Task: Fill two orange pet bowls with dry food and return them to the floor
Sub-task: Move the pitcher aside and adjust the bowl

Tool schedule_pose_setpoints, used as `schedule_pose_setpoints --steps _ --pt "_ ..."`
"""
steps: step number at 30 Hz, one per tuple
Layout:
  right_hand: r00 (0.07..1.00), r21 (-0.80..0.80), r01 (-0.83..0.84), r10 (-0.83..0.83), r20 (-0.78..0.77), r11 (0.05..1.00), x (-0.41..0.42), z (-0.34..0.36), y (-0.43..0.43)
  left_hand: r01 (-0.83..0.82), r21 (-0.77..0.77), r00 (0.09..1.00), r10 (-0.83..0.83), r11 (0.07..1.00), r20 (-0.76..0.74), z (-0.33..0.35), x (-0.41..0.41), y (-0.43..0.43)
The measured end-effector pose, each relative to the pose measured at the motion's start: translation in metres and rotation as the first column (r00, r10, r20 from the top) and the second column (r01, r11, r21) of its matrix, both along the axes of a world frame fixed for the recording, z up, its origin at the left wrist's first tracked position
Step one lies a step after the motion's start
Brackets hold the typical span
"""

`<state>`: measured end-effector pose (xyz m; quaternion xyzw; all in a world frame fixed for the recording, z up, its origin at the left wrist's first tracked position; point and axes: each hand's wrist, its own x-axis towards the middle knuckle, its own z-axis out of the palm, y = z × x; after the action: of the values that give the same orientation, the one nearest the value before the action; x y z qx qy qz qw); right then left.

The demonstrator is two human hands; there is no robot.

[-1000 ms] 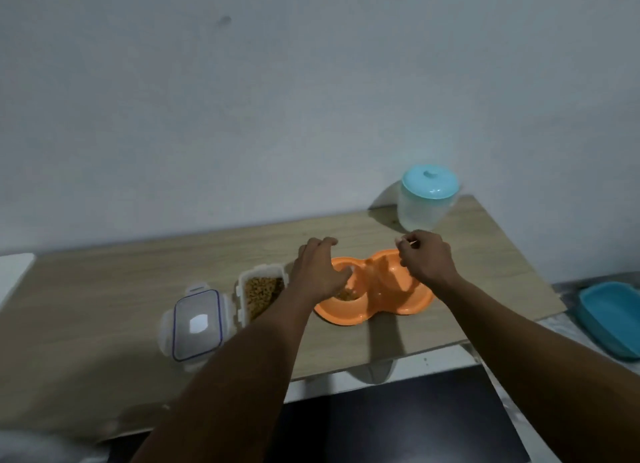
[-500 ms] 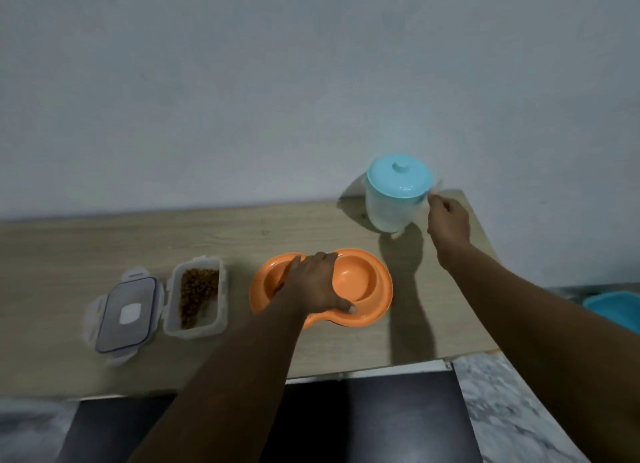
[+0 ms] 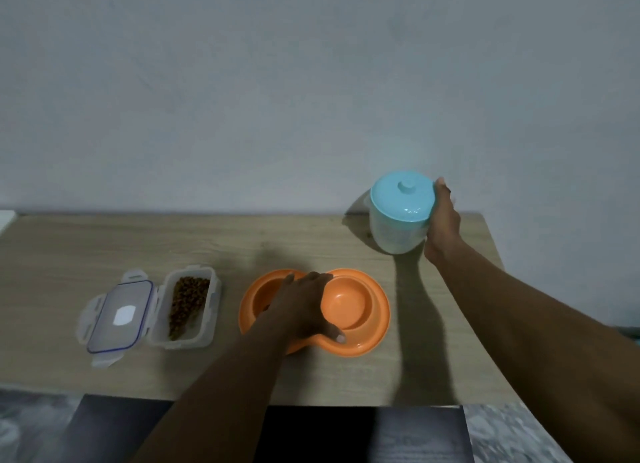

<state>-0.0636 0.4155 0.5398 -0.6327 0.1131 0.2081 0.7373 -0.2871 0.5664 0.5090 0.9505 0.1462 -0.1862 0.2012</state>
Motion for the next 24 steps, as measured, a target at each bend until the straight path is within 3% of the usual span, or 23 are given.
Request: schedule_pose_setpoints --steps 13,18,24 --pt "0.982 0.142 0.164 -0.149 -0.112 0.976 -0.008 0.000 0.001 0.006 -0.042 0.998 -0.003 0.999 0.070 -0.015 -0.001 0.007" --pt "0.988 0.088 0.150 -0.146 -0.046 0.985 -0.033 0.016 -0.007 0.004 -0.048 0.988 0.004 0.999 0.156 -0.027 -0.003 0.012" --pt "0.980 -0.081 0.125 -0.111 0.165 0.989 -0.066 0.036 -0.013 0.034 -0.042 0.989 -0.028 0.999 0.143 -0.026 -0.005 0.011"
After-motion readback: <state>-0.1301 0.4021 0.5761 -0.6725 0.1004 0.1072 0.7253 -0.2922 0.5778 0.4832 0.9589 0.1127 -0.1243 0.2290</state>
